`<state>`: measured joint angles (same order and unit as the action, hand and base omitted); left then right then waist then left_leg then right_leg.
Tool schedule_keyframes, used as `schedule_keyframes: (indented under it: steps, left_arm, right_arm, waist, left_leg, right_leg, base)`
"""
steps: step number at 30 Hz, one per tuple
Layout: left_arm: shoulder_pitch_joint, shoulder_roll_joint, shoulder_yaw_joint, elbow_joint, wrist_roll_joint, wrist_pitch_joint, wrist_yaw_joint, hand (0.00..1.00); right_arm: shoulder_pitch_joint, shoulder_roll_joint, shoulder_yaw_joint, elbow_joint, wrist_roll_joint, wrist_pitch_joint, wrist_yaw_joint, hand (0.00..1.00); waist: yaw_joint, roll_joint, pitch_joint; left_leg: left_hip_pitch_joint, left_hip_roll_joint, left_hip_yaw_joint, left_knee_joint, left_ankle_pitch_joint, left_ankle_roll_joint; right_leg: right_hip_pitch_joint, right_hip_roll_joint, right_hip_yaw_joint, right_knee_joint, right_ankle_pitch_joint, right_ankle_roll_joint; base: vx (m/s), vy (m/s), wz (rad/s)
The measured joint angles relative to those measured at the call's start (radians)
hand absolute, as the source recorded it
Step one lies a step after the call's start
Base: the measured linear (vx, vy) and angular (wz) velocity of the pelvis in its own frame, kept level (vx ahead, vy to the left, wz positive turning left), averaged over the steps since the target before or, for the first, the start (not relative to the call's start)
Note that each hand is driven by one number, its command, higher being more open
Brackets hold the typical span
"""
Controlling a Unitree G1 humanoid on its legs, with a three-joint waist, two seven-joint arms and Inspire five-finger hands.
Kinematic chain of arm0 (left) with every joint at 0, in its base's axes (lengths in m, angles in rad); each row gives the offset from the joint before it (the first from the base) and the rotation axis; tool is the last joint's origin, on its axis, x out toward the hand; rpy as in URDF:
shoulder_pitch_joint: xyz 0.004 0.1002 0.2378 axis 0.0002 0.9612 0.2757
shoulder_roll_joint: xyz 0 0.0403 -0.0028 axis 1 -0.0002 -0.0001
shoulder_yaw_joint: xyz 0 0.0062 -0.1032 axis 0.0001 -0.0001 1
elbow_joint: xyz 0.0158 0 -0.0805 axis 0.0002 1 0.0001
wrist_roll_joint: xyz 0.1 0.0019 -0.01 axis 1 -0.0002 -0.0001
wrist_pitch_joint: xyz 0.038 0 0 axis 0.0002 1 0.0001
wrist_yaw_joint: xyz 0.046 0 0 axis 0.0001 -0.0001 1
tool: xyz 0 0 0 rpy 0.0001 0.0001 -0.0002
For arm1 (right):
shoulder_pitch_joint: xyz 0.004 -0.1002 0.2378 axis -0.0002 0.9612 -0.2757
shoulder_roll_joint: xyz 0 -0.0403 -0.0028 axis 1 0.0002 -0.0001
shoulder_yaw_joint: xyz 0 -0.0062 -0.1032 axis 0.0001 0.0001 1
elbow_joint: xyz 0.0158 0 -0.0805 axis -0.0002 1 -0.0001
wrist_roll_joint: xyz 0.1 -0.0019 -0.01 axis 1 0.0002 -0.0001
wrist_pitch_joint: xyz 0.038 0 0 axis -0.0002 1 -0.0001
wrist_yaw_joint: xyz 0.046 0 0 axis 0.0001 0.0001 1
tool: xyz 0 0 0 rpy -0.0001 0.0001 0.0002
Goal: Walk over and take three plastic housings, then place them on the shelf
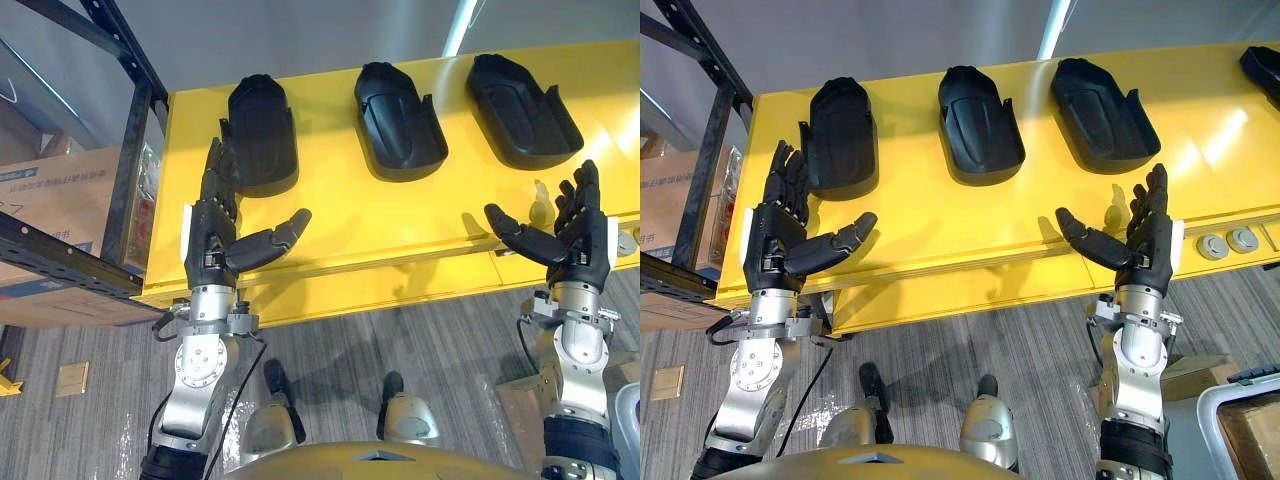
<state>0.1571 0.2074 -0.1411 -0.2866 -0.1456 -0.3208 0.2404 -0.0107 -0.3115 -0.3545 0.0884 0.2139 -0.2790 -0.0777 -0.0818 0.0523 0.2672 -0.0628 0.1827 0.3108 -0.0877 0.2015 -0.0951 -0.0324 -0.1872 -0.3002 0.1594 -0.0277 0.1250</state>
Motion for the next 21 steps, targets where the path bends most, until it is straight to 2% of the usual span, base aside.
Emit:
schedule_keyframes:
  steps: [6,10,21]
  left_arm:
    - [-0.004,0.0,0.0,0.0,0.0,0.0,0.0,1.0]
    - [-0.013,0.0,0.001,0.0,0.0,0.0,0.002,1.0]
    - [-0.066,0.004,0.002,0.0,0.0,0.0,0.01,1.0]
  right_arm:
    - [-0.048,-0.01,-0.009,0.041,0.001,0.0,-0.001,1.0]
    - [-0.086,-0.068,-0.009,0.104,0.007,-0.005,-0.001,1.0]
    - [-0.175,-0.115,-0.024,0.166,0.031,-0.006,-0.019,1.0]
  waist:
    - [0.005,0.005,0.003]
    - [0.01,0.016,0.016]
    - [0.026,0.014,0.043]
  left_leg:
    - [-0.001,0.0,-0.01,-0.001,0.002,-0.003]
    - [-0.004,0.0,-0.016,0.001,0.005,-0.001]
    - [-0.019,0.0,-0.033,0.001,0.02,0.005]
  right_leg:
    - [-0.002,-0.002,-0.008,0.015,-0.013,0.001]
    - [-0.003,-0.003,-0.013,0.021,-0.012,-0.002]
    - [-0.021,-0.006,-0.026,0.051,-0.023,-0.006]
  base:
    - [-0.02,-0.002,0.05]
    - [-0.01,-0.004,0.04]
    - [0.0,-0.01,0.04]
